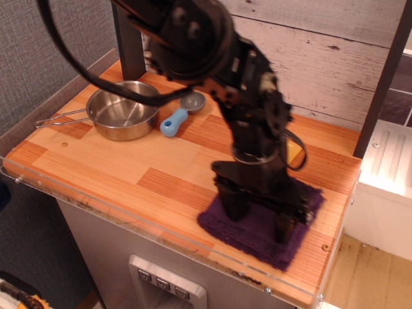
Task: Move violet cloth from right to center
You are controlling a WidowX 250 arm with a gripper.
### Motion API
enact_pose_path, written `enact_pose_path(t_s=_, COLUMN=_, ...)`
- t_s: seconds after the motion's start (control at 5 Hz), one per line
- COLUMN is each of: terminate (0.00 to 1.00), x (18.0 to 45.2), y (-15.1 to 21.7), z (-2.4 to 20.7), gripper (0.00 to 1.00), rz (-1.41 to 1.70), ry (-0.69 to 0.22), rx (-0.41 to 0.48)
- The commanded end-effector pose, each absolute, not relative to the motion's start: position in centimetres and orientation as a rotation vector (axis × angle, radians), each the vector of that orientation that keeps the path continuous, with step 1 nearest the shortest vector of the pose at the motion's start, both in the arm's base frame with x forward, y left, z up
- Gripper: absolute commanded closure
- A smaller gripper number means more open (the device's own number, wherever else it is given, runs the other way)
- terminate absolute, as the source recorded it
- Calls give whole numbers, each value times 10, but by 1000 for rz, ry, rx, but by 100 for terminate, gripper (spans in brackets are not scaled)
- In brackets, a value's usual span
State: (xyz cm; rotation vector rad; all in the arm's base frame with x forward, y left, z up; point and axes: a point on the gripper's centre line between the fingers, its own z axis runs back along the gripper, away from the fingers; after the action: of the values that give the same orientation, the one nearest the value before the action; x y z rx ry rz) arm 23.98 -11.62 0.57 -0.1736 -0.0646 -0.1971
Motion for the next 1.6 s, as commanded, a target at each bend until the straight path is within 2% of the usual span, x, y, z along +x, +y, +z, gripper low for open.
enact_pose_path(t_s=0.0, terminate=0, x=200, y=-134, z=-24, gripper=0, rz=-214, ry=106, rx=-126)
enact_pose_path(t_s=0.4, terminate=0, x=208, y=-121, z=47, gripper=0, rz=-159, ry=-34, rx=-15)
enact_pose_path(t_s=0.6, terminate=0, x=206, y=-121, z=89, gripper=0, rz=-162, ry=-110, rx=-12)
enact_pose_path(t_s=0.8, terminate=0, x=202, y=-108, z=117, gripper=0, rz=-138, ry=-142, rx=-21)
enact_pose_path(t_s=1.0, terminate=0, x=203, y=-78, z=130, gripper=0, rz=-77, ry=-158, rx=-13)
enact_pose_path(t_s=1.4, terminate=0, x=243, y=-12, z=133, gripper=0, rz=0, ry=-168, rx=27)
